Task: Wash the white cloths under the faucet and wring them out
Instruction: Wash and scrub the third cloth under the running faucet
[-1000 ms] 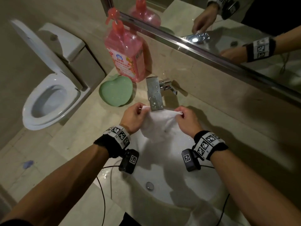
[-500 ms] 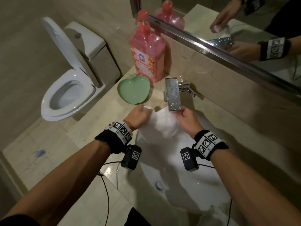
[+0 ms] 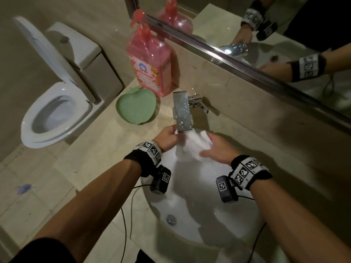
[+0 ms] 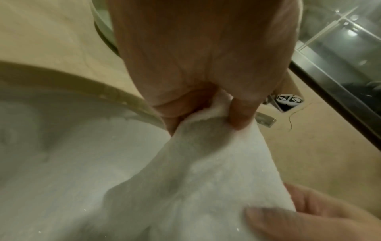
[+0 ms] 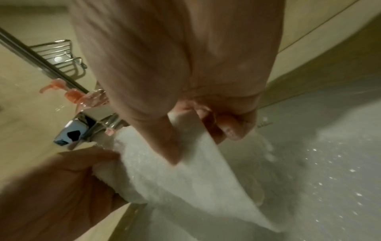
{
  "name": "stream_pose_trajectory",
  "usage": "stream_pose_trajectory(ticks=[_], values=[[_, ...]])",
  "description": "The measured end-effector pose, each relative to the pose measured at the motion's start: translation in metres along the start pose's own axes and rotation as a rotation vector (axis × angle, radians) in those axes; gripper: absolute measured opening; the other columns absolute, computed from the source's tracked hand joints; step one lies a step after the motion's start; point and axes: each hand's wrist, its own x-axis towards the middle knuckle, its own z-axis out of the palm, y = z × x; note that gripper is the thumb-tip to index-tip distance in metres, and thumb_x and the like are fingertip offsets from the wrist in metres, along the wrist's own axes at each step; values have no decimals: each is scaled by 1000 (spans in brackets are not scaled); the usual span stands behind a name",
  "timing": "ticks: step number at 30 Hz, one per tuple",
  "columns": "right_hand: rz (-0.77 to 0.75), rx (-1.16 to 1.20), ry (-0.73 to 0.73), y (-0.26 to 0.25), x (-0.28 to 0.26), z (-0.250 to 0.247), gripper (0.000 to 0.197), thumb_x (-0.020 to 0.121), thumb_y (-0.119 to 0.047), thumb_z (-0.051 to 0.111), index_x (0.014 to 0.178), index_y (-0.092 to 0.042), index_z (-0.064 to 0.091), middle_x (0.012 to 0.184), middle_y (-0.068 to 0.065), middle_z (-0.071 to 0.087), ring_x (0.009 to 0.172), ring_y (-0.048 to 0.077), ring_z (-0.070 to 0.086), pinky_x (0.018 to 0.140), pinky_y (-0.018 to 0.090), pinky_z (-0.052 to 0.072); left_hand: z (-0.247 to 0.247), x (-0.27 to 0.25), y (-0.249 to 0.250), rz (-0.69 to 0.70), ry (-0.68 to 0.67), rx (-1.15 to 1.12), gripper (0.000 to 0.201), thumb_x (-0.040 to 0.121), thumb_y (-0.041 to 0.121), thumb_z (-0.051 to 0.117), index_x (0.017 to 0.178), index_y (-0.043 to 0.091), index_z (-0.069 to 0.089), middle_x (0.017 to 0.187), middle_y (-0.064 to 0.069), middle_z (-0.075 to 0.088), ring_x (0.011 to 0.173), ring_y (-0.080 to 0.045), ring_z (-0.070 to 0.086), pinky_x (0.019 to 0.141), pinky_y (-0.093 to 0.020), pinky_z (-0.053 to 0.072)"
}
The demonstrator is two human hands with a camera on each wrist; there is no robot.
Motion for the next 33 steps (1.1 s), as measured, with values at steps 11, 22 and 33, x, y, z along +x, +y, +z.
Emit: stream_pose_trajectory(ticks=[11, 22, 33], values=[[87, 305, 172, 23, 11, 0, 52, 86, -36, 78, 132, -25, 59, 113, -7, 72, 103, 18, 68, 92, 41, 55, -4, 7, 8, -60, 193, 754, 28, 94, 33, 57, 105, 8, 65, 105, -16, 68, 97, -35, 64, 73, -29, 41], [-97, 133, -16, -18, 8, 23, 49, 74, -20, 89, 114, -29, 64, 118, -2, 63, 99, 18, 63, 74, 34, 57, -49, -32, 4, -85, -32, 515, 58, 64, 26, 89, 114, 27, 58, 115, 1, 62, 94, -16, 63, 84, -31, 54], [-62, 214, 291, -13, 11, 17, 22, 83, -23, 83, 96, -28, 65, 95, -3, 69, 84, 18, 65, 70, 32, 53, -32, -29, -8, -46, 198, 306, 17, 91, 30, 66, 102, 22, 54, 102, -10, 69, 87, -26, 63, 74, -32, 49]])
